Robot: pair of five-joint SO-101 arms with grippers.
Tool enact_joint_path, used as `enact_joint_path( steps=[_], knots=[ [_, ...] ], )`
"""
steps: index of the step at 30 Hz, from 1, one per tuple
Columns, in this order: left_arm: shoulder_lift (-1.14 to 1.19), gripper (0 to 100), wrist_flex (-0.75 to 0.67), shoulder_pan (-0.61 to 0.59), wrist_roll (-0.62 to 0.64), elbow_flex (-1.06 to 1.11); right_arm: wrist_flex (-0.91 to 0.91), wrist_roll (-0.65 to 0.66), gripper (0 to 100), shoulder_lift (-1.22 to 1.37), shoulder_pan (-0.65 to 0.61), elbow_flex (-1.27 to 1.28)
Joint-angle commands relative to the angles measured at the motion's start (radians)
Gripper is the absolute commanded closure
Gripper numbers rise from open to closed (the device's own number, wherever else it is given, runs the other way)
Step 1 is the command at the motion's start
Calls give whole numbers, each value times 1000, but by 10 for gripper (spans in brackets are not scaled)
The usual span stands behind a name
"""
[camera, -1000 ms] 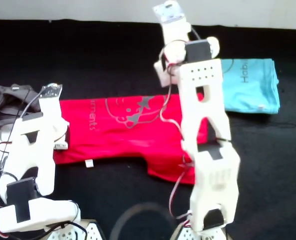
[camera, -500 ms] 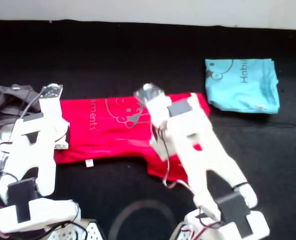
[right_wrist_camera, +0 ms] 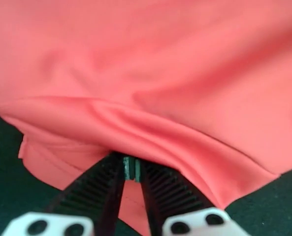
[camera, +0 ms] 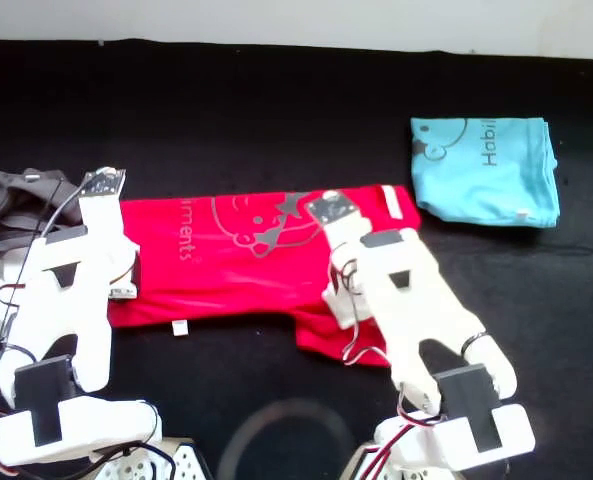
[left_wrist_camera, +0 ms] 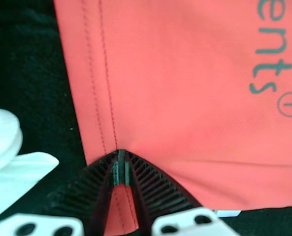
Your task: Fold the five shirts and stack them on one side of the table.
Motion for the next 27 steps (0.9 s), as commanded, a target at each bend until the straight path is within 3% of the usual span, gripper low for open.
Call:
enact_joint_path(
  steps=[1,6,14,20,27],
  knots=[
    [2,991,-34,-8,5,1,59,9,992,-22,19,-90],
    [2,991,-34,-7,5,-1,117,11,992,-42,-5,-125],
    [2,991,-34,-7,5,-1,133,11,988,-41,-174,-82],
    [2,991,-34,-7,5,-1,243,11,834,-41,-278,-87],
    [2,991,-34,-7,5,-1,216,12,835,-38,-302,-79]
  ],
)
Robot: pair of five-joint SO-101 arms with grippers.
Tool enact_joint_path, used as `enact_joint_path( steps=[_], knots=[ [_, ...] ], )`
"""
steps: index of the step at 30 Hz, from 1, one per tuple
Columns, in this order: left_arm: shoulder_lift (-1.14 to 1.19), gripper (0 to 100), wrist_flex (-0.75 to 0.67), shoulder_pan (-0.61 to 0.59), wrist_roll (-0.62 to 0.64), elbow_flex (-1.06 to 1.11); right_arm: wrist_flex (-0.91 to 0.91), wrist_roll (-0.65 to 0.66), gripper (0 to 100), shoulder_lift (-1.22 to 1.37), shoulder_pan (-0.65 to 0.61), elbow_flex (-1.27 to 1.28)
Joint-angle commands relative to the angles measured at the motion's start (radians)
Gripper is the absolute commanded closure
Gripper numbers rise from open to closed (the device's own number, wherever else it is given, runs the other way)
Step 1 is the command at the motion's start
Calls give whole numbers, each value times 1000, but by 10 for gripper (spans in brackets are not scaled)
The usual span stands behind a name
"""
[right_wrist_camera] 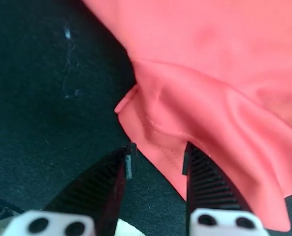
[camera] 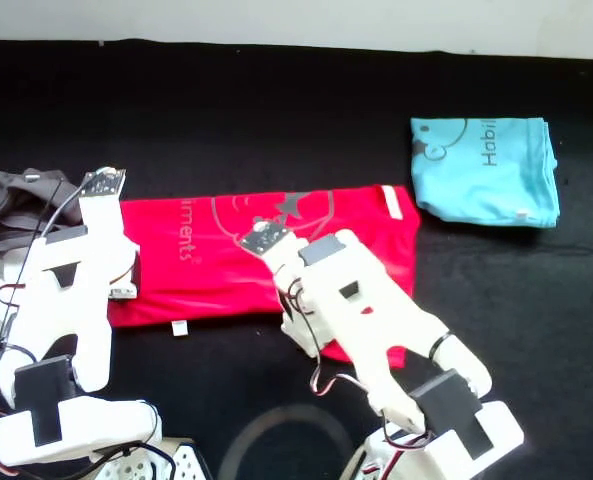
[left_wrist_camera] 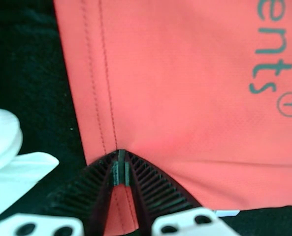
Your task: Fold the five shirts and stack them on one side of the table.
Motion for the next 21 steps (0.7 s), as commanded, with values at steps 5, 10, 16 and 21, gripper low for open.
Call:
enact_joint_path(
  steps=[5,10,16,21],
  knots=[
    [2,991,-34,-7,5,-1,-114,12,836,-19,35,19],
    [2,991,-34,-7,5,-1,-148,12,837,74,105,13],
    [2,991,-34,-7,5,-1,-137,12,988,93,163,-82],
    [2,991,-34,-7,5,-1,-5,12,993,88,183,-203]
  ],
)
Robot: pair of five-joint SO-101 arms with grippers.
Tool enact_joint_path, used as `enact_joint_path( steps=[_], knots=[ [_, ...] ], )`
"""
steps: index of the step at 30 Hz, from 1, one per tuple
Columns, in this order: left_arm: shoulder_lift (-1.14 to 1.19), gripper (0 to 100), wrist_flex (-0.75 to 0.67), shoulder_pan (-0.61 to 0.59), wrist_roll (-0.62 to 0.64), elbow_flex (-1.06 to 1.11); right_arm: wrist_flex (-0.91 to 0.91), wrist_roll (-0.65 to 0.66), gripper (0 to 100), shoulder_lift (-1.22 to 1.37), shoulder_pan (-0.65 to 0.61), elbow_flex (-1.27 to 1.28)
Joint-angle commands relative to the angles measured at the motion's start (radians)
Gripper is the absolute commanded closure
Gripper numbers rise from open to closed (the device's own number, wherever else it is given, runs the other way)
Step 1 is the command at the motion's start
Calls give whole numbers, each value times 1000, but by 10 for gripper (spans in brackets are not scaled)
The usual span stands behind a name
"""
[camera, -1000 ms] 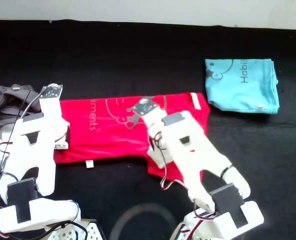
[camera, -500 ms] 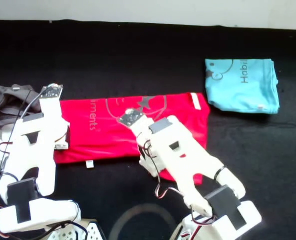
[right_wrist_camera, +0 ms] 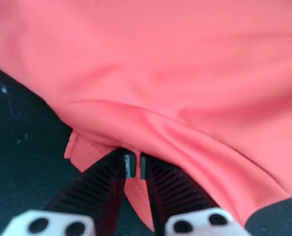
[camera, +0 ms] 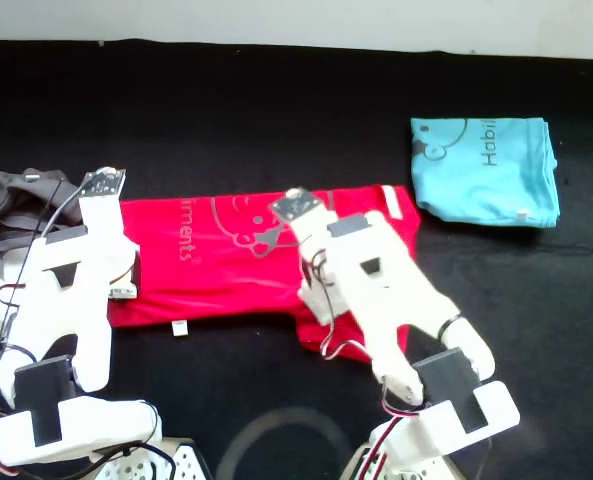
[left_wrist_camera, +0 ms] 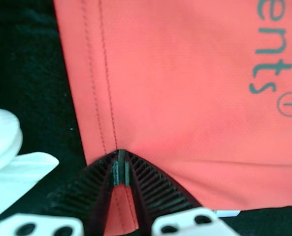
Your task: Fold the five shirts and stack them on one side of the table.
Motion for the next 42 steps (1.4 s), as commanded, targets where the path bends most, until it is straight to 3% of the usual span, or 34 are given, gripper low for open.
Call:
enact_joint_path(
  steps=[1,11,19,24,28,34,39,42],
  knots=[
    [2,991,-34,-7,5,-1,107,11,993,-18,18,-114],
    [2,991,-34,-7,5,-1,297,89,993,-125,12,-165],
    [2,991,-34,-7,5,-1,320,95,993,-105,-7,-163],
    [2,991,-34,-7,5,-1,371,95,993,-99,-91,-163],
    [2,991,-34,-7,5,-1,317,95,991,-99,-111,-120],
    [2,991,-34,-7,5,-1,312,95,817,-108,-107,-61],
    [2,991,-34,-7,5,-1,394,123,830,-108,-101,-150],
    [2,991,-34,-7,5,-1,358,123,861,-99,-16,-174]
  ],
)
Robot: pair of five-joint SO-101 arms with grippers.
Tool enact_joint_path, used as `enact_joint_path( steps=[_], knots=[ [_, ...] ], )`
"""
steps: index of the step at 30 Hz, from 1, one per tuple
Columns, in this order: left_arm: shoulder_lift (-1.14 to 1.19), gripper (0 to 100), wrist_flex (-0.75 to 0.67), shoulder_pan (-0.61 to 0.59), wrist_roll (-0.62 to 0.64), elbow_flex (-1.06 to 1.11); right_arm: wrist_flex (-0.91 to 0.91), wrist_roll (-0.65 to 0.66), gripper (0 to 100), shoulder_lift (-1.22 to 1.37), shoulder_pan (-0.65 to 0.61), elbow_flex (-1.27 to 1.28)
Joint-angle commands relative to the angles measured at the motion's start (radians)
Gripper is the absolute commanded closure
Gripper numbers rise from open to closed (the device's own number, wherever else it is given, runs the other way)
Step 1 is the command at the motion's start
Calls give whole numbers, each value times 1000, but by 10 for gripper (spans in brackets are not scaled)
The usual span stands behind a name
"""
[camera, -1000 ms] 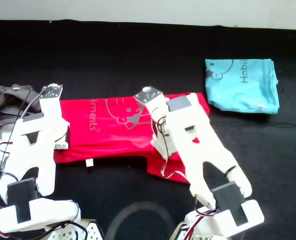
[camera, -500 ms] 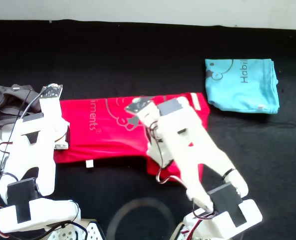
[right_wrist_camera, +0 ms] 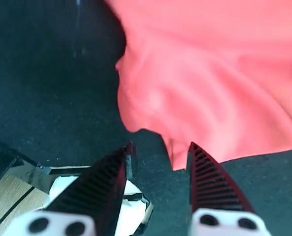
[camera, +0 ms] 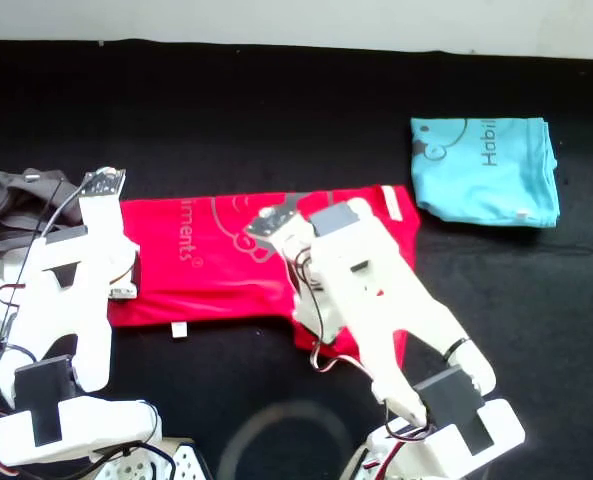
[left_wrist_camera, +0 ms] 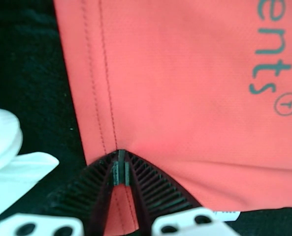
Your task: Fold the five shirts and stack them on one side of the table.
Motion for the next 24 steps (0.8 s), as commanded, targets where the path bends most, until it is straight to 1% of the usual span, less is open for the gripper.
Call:
enact_joint_path(
  steps=[1,3,5,7,11,14,17,20,24],
  knots=[
    [2,991,-34,-7,5,-1,-47,11,896,-16,116,-42],
    [2,991,-34,-7,5,-1,-143,11,993,-16,205,-1],
    [2,991,-34,-7,5,-1,-232,12,978,-15,275,68],
    [2,991,-34,-7,5,-1,-306,15,994,-10,317,153],
    [2,991,-34,-7,5,-1,-398,17,993,62,395,259],
    [2,991,-34,-7,5,-1,-446,17,993,127,492,237],
    [2,991,-34,-7,5,-1,-444,17,993,166,559,171],
    [2,991,-34,-7,5,-1,-372,18,993,166,545,116],
    [2,991,-34,-7,5,-1,-231,18,993,165,443,21]
  ],
)
